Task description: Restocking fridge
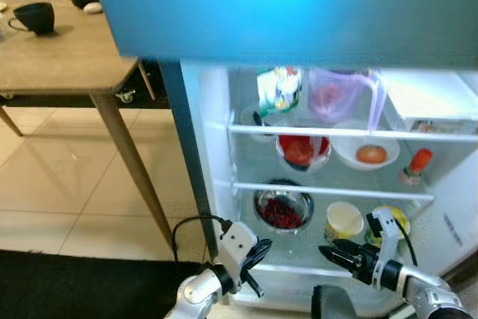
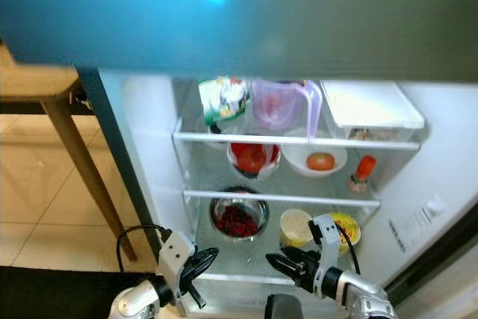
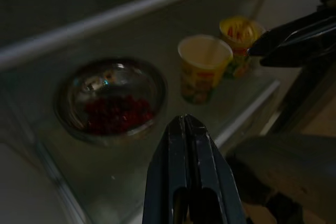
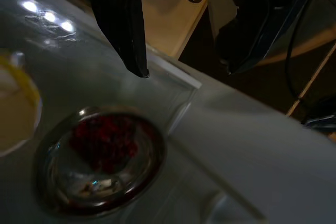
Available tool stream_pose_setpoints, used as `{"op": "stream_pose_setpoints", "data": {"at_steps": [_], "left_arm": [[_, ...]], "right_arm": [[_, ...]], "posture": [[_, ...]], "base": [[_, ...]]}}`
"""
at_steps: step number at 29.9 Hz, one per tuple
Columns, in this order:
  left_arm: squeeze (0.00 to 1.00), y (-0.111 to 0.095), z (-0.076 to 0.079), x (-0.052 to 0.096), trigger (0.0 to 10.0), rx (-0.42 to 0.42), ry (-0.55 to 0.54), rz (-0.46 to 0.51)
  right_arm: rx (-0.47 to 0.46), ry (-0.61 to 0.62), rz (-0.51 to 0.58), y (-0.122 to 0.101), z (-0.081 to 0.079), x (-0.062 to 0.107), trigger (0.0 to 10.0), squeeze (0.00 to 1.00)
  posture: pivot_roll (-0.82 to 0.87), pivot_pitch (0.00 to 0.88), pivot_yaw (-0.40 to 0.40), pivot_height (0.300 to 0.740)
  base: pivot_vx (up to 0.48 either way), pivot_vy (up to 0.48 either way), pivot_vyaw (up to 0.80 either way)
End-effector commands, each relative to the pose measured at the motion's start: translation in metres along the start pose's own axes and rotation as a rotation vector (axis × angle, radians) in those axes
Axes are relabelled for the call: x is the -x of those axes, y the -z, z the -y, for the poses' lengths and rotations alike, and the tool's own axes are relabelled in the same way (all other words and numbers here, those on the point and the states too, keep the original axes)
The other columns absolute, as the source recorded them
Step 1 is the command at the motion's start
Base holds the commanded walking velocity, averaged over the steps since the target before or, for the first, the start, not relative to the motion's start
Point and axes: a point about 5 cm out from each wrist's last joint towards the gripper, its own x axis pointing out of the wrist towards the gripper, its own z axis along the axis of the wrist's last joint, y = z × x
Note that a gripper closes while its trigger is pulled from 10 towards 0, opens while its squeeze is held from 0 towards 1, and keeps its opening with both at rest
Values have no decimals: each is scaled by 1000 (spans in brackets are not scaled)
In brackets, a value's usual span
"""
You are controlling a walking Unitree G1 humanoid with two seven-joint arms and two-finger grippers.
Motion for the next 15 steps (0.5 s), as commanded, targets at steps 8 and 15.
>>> {"op": "stream_pose_setpoints", "data": {"at_steps": [8, 15], "left_arm": [[0, -17, -8, -19, 10000, 9, -14, 7], [0, -21, -6, -23, 10000, -8, 6, 15]], "right_arm": [[-45, 104, -24, 10, 6, 2, 10000, 0], [-106, 98, 16, 10, 8, 5, 10000, 0]], "posture": [[-87, 0, -5, 629], [-87, 0, -5, 648]], "base": [[0, 0, 0], [0, 0, 0]]}}
